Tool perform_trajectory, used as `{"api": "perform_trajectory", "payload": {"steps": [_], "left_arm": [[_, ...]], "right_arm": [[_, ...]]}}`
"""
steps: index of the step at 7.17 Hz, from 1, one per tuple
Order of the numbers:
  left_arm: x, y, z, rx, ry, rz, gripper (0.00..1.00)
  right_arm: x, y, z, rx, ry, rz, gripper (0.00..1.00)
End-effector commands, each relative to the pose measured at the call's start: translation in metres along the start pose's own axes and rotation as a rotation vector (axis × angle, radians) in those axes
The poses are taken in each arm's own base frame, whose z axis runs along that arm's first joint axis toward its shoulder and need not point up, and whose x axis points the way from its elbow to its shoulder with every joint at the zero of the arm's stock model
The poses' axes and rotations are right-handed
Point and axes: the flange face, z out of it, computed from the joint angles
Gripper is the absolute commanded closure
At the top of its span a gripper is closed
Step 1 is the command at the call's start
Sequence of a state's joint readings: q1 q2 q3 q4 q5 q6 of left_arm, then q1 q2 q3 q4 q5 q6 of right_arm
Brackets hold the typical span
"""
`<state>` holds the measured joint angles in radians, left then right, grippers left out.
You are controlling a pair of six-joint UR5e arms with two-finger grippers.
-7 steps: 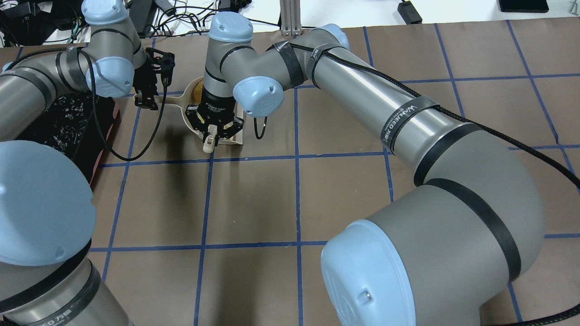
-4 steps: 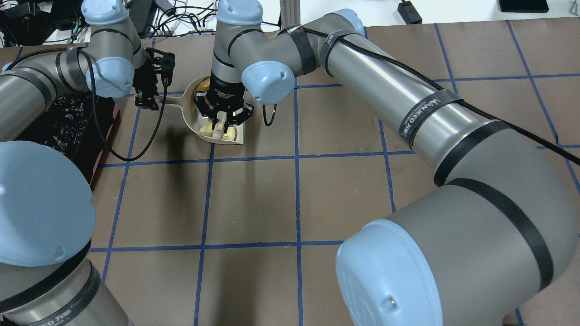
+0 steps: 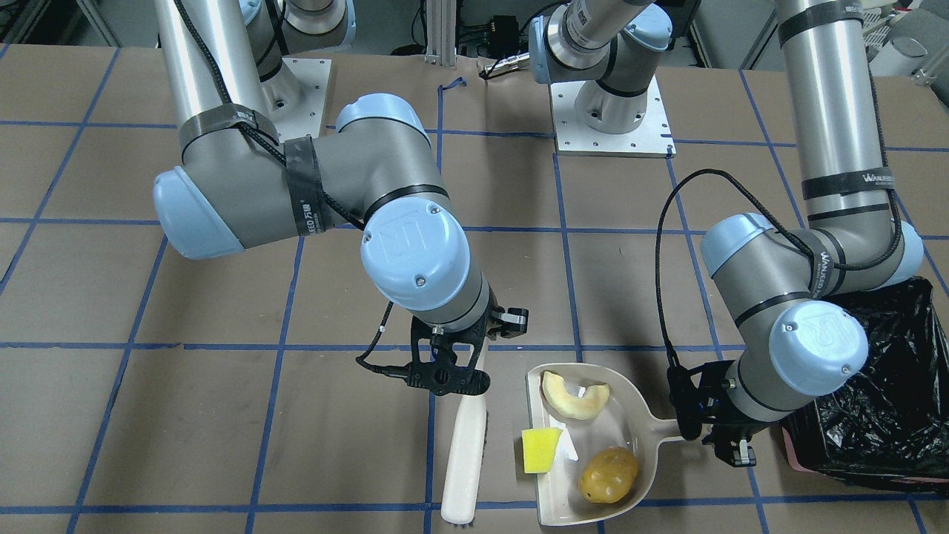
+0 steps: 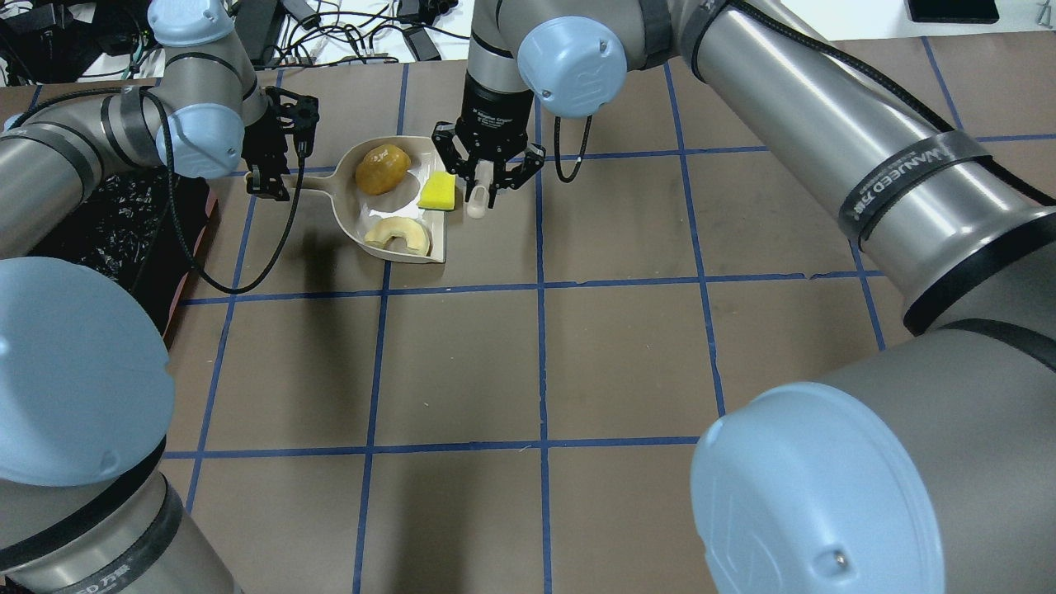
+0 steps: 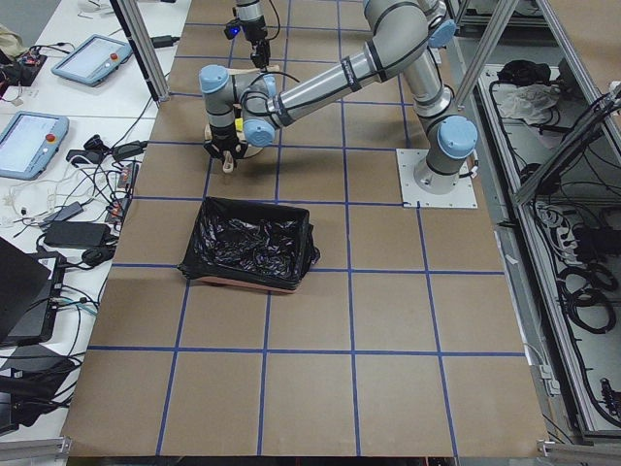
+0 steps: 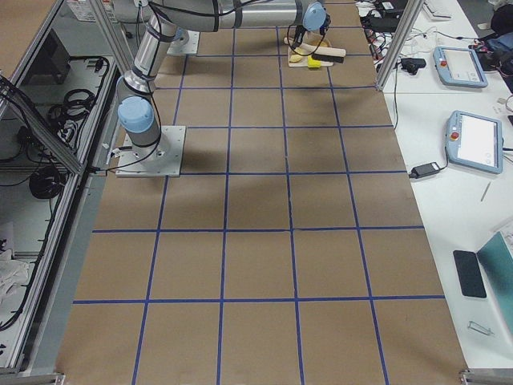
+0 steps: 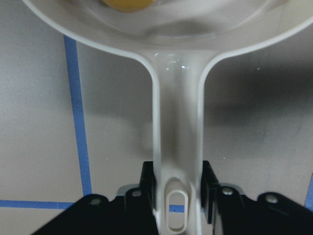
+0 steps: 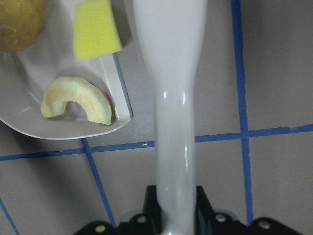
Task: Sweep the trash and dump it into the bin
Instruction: 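Lift the brush away from the dustpan with the right gripper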
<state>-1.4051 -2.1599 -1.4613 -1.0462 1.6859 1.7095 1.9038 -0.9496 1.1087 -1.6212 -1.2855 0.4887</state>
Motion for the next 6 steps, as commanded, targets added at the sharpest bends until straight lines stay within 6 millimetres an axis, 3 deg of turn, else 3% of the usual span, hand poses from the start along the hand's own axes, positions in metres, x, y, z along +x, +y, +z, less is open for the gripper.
{"api": "perform_trajectory", "payload": {"steps": [1,2,3,4,5,6], "left_arm": [[0.0,0.0,-0.001,0.001,-0.001,-0.001,1.0],[0.001,0.002,-0.002,0.009,-0.003,-0.004,1.0],[0.001,0.006,-0.005,0.038,-0.011,-0.015,1.0],[0.003,0.012,-0.006,0.042,-0.01,-0.019,1.0],[0.005,0.027,-0.009,0.045,-0.005,-0.04,1.0],[0.006,0.038,-0.011,0.087,-0.006,-0.058,1.0]], "right_arm": [[0.044,-0.022,-0.009,0.011,0.129,-0.054,1.0],[0.076,-0.035,-0.021,0.008,0.153,-0.068,1.0],[0.085,-0.036,-0.013,-0.01,0.151,-0.056,1.0],[0.085,-0.034,-0.005,-0.018,0.144,-0.06,1.0],[0.066,-0.027,0.007,0.004,0.139,-0.088,1.0],[0.063,-0.026,0.011,0.008,0.14,-0.097,1.0]]}}
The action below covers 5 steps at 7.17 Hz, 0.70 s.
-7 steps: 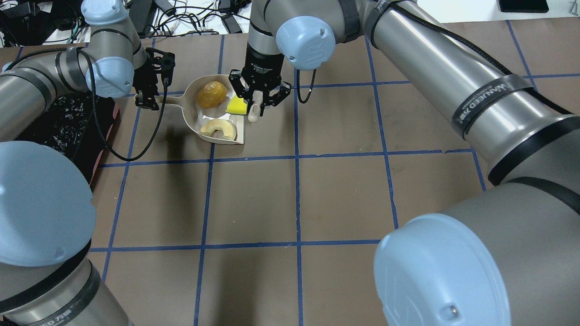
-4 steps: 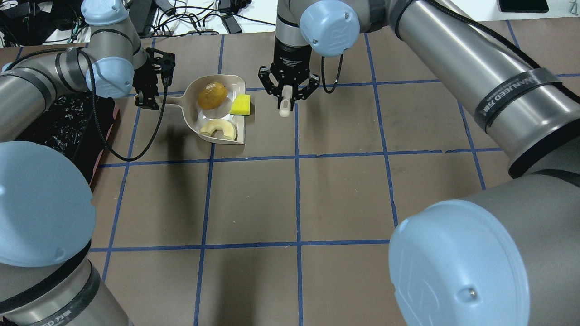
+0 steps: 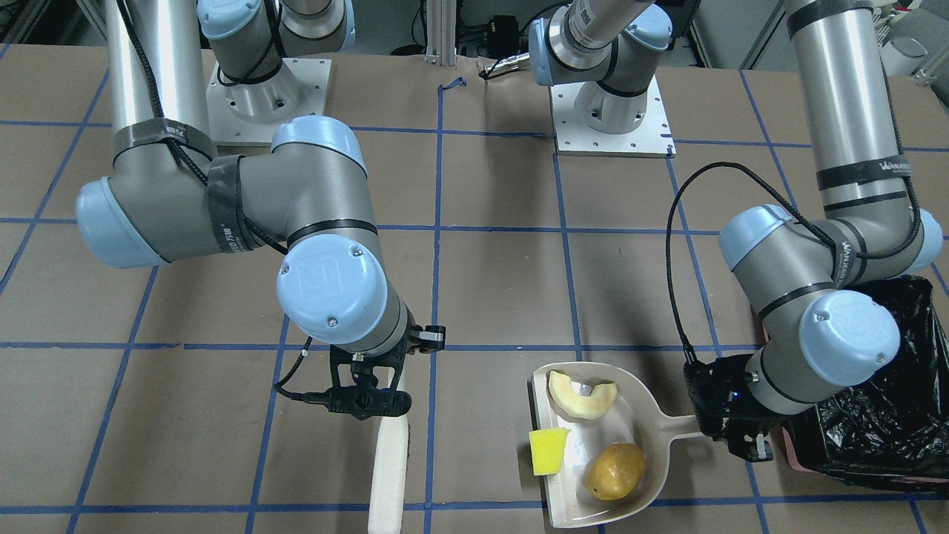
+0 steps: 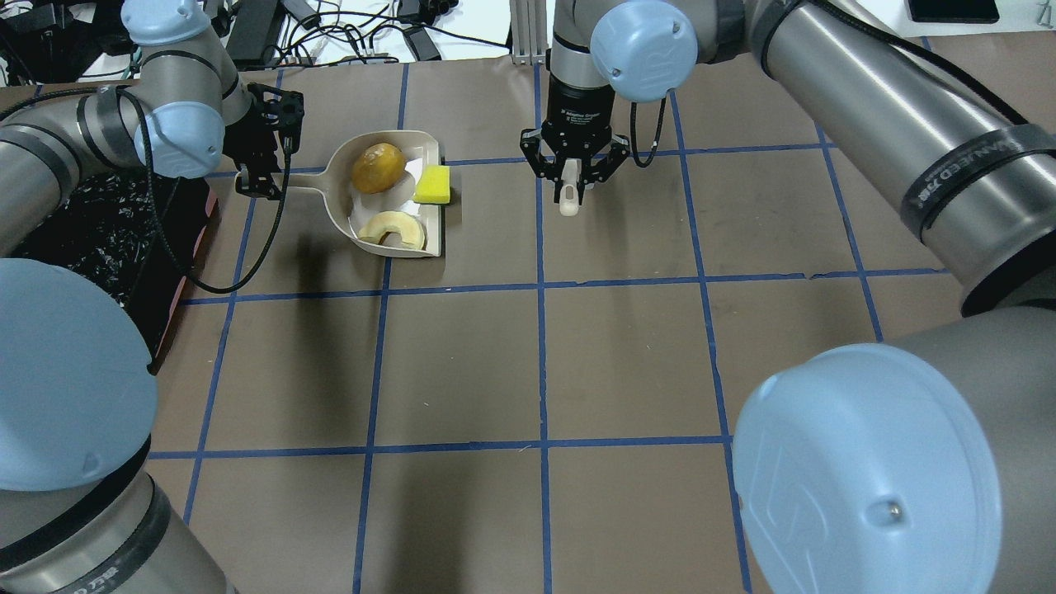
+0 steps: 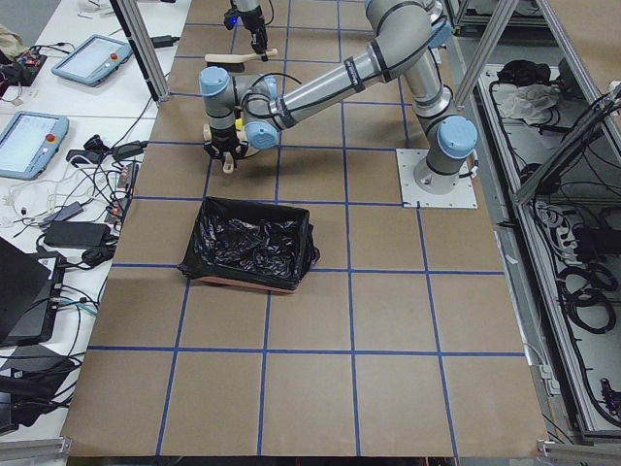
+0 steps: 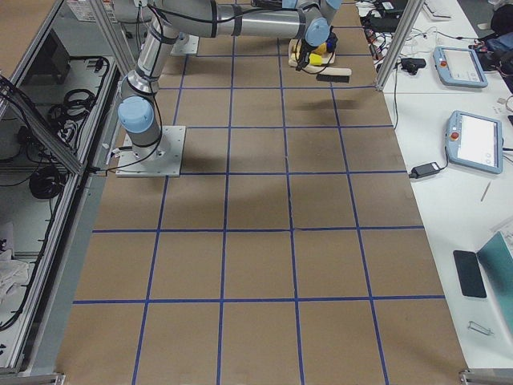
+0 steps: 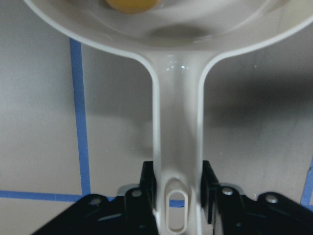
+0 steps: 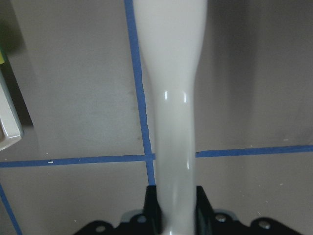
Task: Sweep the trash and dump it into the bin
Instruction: 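Lift the brush away from the dustpan with the right gripper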
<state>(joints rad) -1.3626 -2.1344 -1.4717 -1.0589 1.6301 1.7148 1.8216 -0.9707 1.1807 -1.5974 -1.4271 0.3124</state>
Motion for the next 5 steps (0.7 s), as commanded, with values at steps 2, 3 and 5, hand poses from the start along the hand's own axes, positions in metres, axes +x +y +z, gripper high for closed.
{"api": "perform_trajectory", "payload": {"steps": [2,3,5], "left_arm": [[0.006,0.048,-0.025,0.045,0.005,-0.066,1.0],[0.012,0.057,-0.045,0.042,0.008,-0.079,1.0],[0.032,0.083,-0.081,0.039,0.035,-0.12,1.0]], "right_arm": [[0.002,0.0,0.003,0.013,0.018,-0.03,1.0],[0.029,-0.01,-0.007,0.03,0.062,-0.037,1.0],[0.097,-0.02,-0.026,0.021,0.068,-0.018,1.0]]}}
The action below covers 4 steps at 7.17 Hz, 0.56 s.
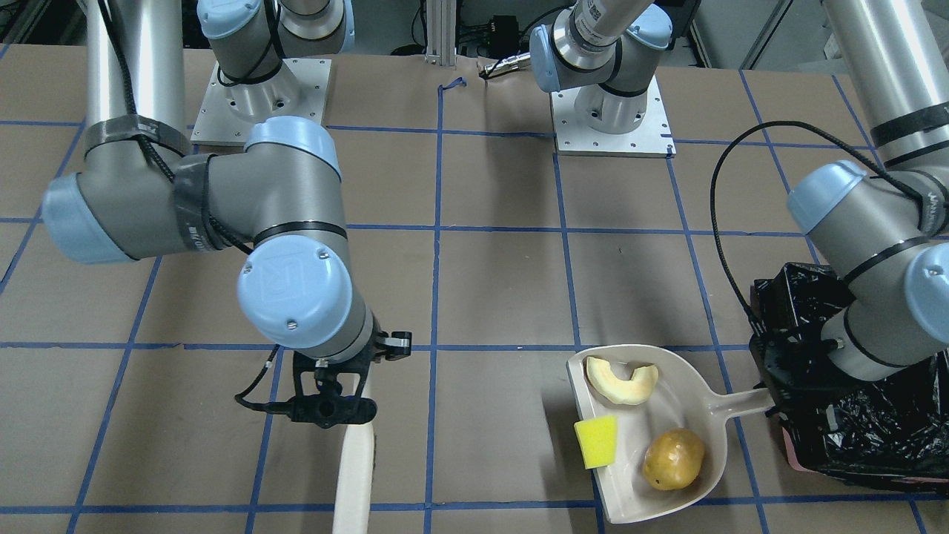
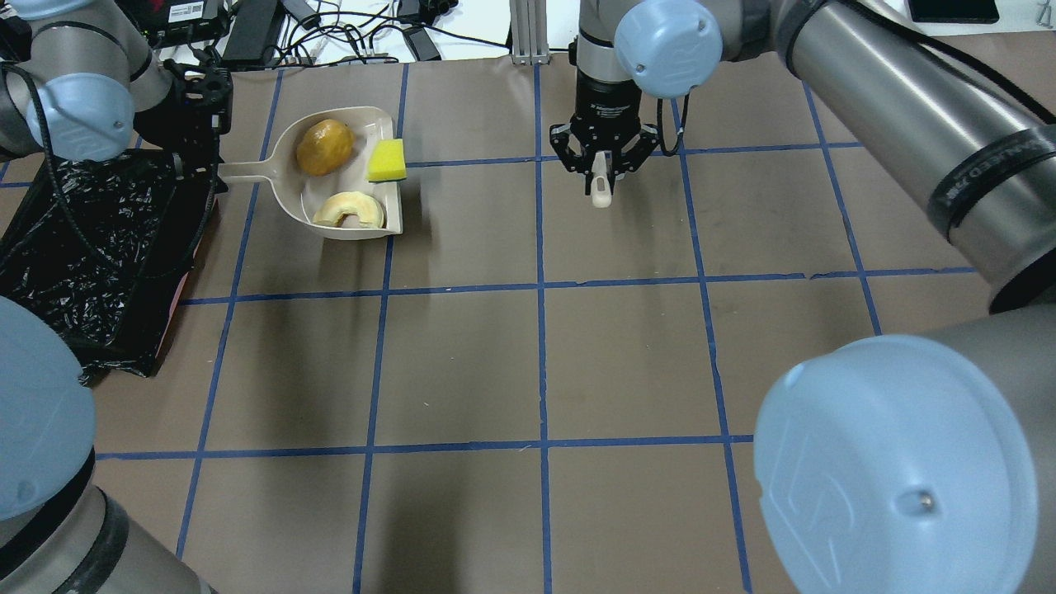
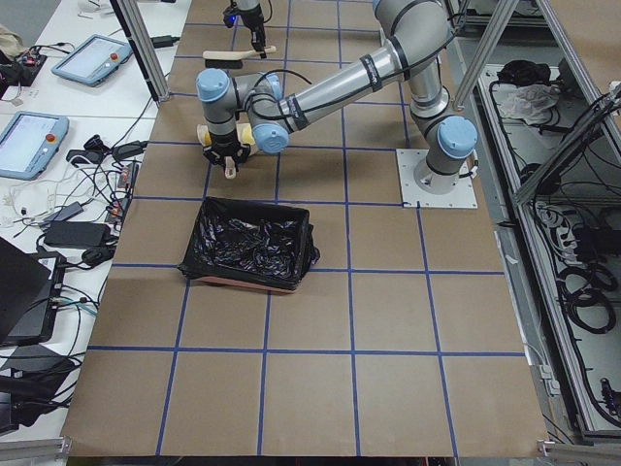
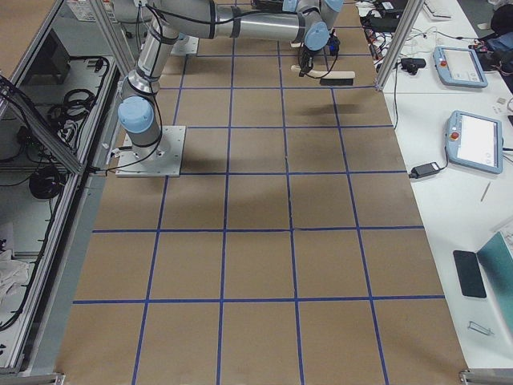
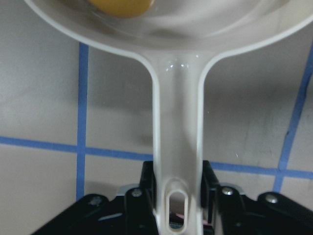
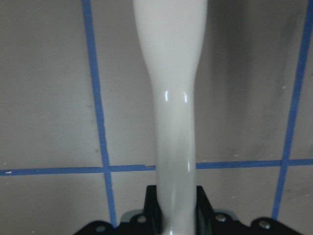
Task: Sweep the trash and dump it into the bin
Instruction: 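Carry the dustpan to the bin with the left gripper while the right returns the brush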
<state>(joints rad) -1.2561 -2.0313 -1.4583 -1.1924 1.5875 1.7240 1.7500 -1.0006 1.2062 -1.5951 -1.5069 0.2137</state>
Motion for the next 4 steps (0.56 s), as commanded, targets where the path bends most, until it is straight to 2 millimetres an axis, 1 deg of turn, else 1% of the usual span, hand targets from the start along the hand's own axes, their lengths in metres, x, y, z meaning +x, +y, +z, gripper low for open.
{"api": "perform_trajectory", "payload": {"steps": [1,2,3,4], "left_arm": [[0.019,0.033,-0.038,-0.015,0.02,-0.05,1.0],[0.026,0.072,-0.046,-0.02,0.028,-0.106,1.0],[0.036,0.112,-0.056,-0.016,0.036,-0.15,1.0],[0.049,0.146,-0.065,-0.015,0.043,-0.196,1.0]], "right_arm": [[0.079,-0.001,-0.005,-0.007,0.012,-0.022,1.0],[0.124,0.003,-0.007,0.015,0.022,-0.018,1.0],[0.169,0.012,-0.004,0.015,0.011,-0.01,1.0],[0.211,0.02,0.0,0.017,-0.002,-0.017,1.0]]}}
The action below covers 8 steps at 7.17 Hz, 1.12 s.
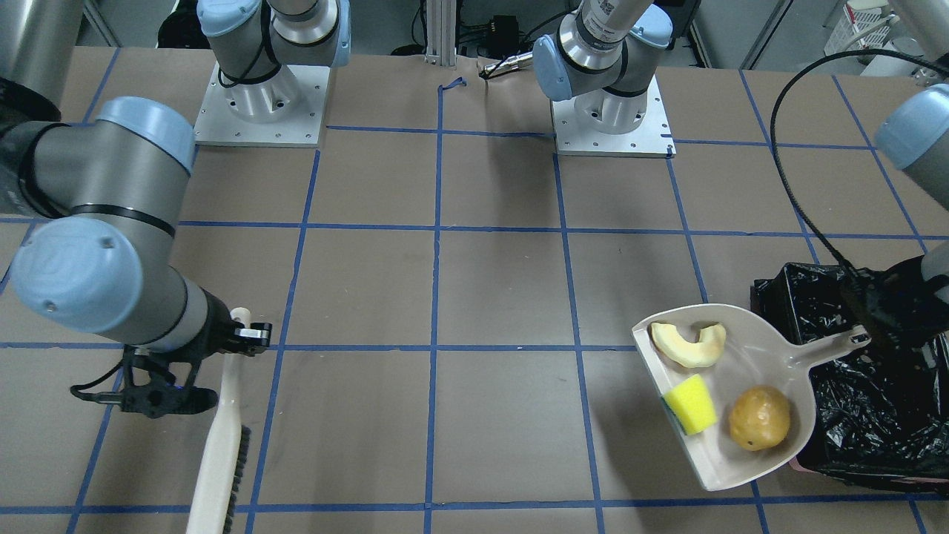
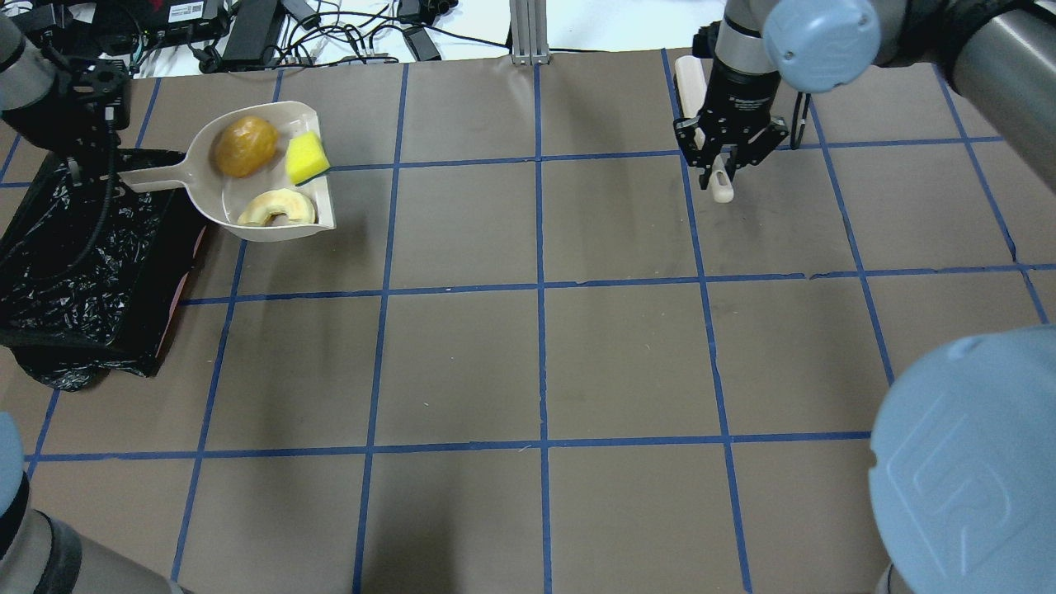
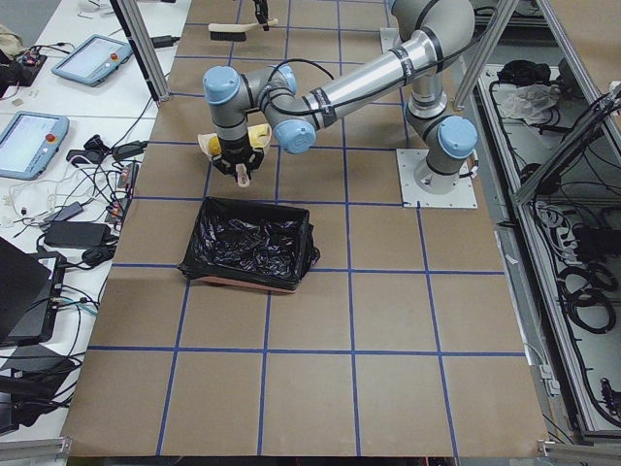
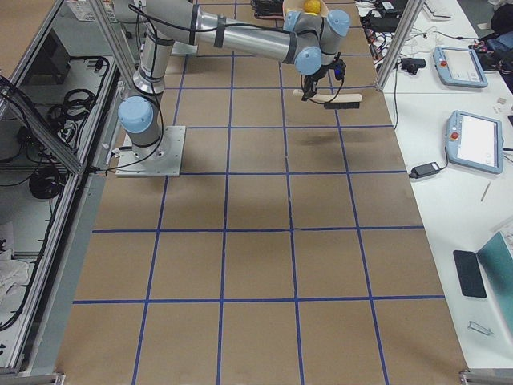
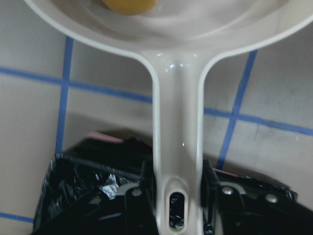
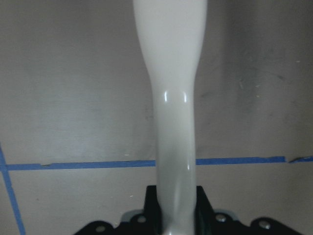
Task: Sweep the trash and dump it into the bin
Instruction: 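Carry the dustpan to the bin with the left gripper while the right returns the brush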
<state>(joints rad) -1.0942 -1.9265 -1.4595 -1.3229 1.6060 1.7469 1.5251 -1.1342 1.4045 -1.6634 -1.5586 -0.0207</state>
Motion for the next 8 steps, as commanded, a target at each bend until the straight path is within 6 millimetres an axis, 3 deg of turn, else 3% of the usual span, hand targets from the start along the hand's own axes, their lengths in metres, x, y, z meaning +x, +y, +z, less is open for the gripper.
{"api": "perform_trajectory", "payload": {"steps": [1,3,4,5,8], "left_arm": [[0.015,0.079,-0.015,-0.02,0.01,-0.092,1.0],[0.03,0.142,-0.03,-0.038,-0.008,-0.192,1.0],[0.047,0.193,-0.031,-0.04,0.005,-0.279,1.0],[0.058,0.227,-0.031,-0.043,0.011,-0.337,1.0],[0.088,0.281,-0.05,-0.196,0.037,-0.429,1.0]], "right_arm": [[0.087,0.02,0.013,0.003,-0.019,-0.015,1.0],[0.159,0.03,0.042,0.026,-0.008,-0.027,1.0],[0.18,0.034,0.057,0.042,-0.007,-0.039,1.0],[0.189,0.034,0.068,0.045,0.02,-0.04,1.0],[0.191,0.028,0.094,-0.002,0.02,-0.036,1.0]]}}
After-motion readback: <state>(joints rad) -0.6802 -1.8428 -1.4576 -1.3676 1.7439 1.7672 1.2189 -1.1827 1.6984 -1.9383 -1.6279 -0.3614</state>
